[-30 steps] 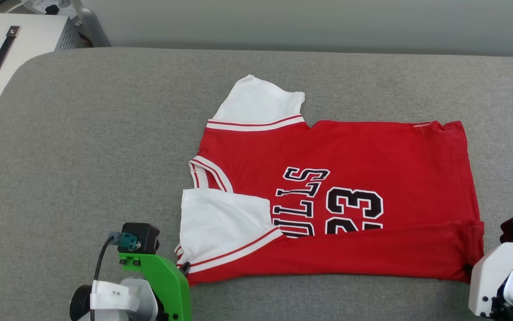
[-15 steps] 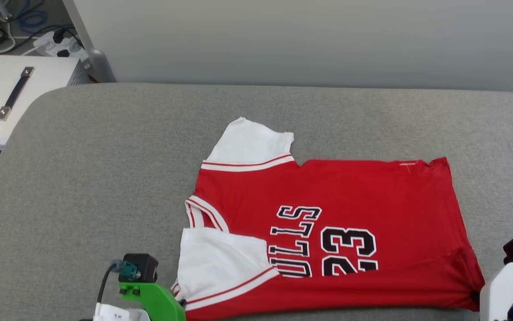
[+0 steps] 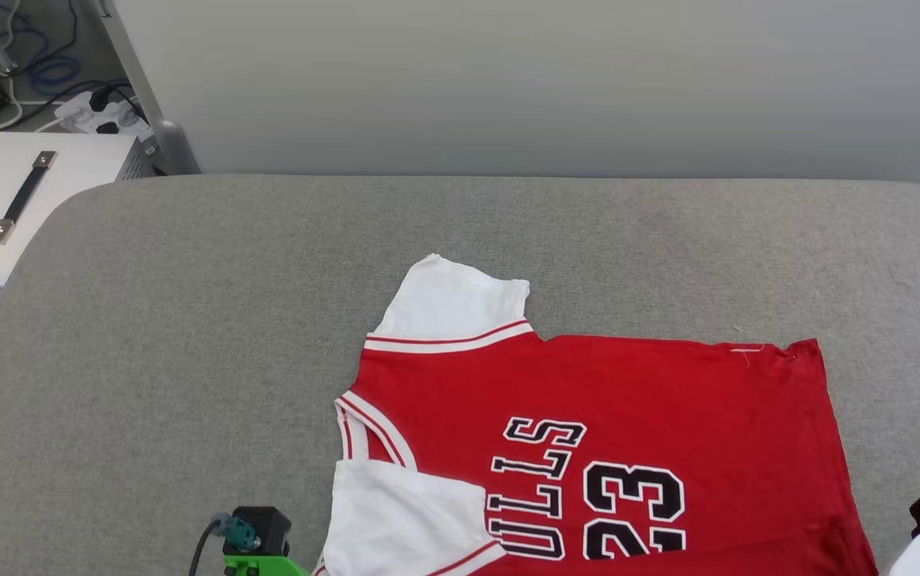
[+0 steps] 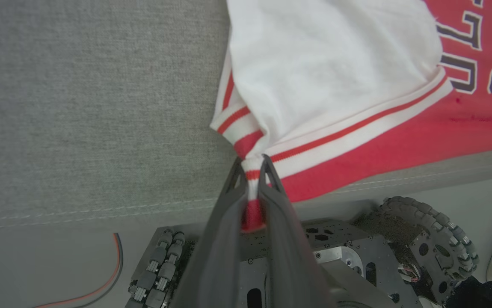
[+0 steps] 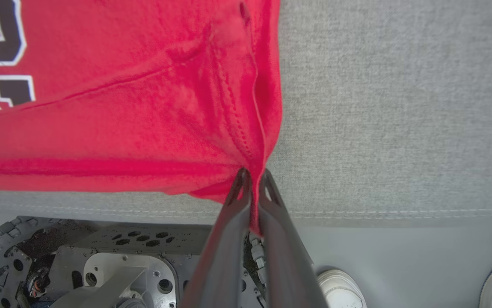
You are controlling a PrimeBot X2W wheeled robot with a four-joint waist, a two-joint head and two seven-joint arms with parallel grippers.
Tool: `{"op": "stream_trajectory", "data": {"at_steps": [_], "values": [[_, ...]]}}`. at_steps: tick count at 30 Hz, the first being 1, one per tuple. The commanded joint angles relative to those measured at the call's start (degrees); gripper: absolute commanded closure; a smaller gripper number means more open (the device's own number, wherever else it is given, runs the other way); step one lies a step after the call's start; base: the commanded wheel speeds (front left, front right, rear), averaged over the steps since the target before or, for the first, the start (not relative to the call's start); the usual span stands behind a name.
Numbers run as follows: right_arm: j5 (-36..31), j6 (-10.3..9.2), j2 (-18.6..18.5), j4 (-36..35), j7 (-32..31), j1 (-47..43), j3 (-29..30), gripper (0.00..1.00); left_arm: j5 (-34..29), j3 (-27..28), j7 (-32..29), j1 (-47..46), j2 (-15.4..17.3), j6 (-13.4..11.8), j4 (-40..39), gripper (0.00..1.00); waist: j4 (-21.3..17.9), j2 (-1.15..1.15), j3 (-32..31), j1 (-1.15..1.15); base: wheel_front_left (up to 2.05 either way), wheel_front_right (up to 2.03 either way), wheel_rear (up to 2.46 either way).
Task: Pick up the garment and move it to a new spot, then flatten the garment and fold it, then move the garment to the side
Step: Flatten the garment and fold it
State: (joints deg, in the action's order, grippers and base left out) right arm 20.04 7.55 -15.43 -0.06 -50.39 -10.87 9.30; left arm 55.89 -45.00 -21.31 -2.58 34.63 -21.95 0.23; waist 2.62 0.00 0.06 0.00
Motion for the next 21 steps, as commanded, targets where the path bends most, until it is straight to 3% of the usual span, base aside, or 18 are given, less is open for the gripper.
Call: {"op": "stream_trajectory", "data": {"at_steps": [1,10,11,12,13,14,21], "values": [[0.2,-0.06,-0.05,0.45,0.55,-0.17,0.04,1.0,0.02,0.1,0.54,-0.06,-0.22,0.39,0.99,1.0,-0.26,0.0,0.72,0.0,0.0,0.0,0.0],[0.17,-0.06,0.42,4.45,3.8,2.16,-1.16,1.0,-0.61,-0.39,2.1,-2.5,-2.34,2.86,6.22,1.0,-0.31,0.0,2.57,0.0,0.0,0.0,0.0],[0.14,-0.06,0.34,5.0,4.09,2.4,-1.31,1.0,-0.66,-0.45,2.3,-2.67,-2.59,3.07,6.83,0.88,-0.29,0.0,2.56,0.0,0.0,0.0,0.0],[0.02,-0.06,0.21,5.28,4.5,2.59,-1.52,0.73,-0.68,-0.54,2.37,-2.75,-2.76,3.22,7.26,0.1,-0.28,0.0,2.48,0.0,0.0,0.0,0.0],[0.01,-0.06,0.1,5.44,5.16,2.75,-1.74,0.27,-0.8,-0.57,2.57,-2.85,-2.9,3.23,7.67,0.0,-0.27,0.0,2.32,0.0,0.0,0.0,0.0],[0.45,-0.06,0.02,5.59,5.96,2.97,-2.24,0.0,-1.06,-0.5,3.13,-2.95,-3.03,3.18,8.04,0.0,-0.25,0.0,2.08,0.0,0.0,0.0,0.0],[2.53,-0.06,-2.07,3.39,11.24,4.11,-3.78,0.0,-3.25,1.21,9.57,-4.36,-2.83,4.59,7.66,0.0,-0.01,0.0,-0.09,0.0,0.0,0.0,0.0]]}}
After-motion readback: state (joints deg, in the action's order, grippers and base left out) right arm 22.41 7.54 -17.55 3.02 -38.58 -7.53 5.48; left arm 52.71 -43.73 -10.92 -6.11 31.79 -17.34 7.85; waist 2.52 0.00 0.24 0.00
